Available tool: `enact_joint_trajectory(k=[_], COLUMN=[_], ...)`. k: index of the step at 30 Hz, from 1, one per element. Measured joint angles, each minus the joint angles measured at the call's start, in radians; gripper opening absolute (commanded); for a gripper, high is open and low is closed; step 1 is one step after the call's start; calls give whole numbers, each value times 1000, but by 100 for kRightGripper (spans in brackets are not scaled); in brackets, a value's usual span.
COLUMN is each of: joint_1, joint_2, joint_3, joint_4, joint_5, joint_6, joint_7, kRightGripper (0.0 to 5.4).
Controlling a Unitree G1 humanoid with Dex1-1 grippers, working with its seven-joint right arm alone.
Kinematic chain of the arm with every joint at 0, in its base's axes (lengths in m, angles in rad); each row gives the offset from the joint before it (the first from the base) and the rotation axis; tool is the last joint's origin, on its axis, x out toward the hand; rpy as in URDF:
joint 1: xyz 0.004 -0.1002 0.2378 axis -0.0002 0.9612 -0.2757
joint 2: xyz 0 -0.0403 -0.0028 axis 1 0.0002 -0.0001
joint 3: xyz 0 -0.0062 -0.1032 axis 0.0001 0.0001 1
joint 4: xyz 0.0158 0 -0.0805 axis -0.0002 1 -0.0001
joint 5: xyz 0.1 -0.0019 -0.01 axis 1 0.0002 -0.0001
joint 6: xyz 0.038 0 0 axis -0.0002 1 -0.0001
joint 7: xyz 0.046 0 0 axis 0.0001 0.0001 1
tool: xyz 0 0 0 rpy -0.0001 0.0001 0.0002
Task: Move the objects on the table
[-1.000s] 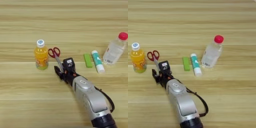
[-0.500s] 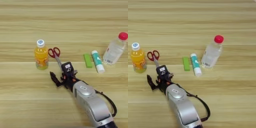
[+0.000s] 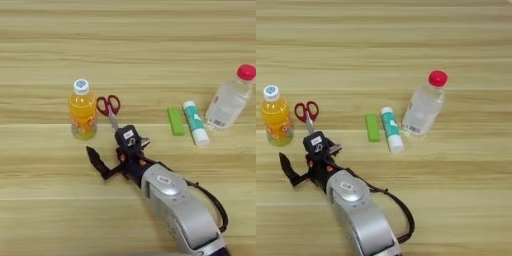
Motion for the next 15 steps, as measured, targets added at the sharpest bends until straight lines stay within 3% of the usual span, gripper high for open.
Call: enact_joint_trajectory(k=[15], joint_1=[-21], joint_2=[4], joint_3=[42], joint_4=[0], joint_5=[-20], joint_6=[-37], joint_7=[0], kRightGripper=[538])
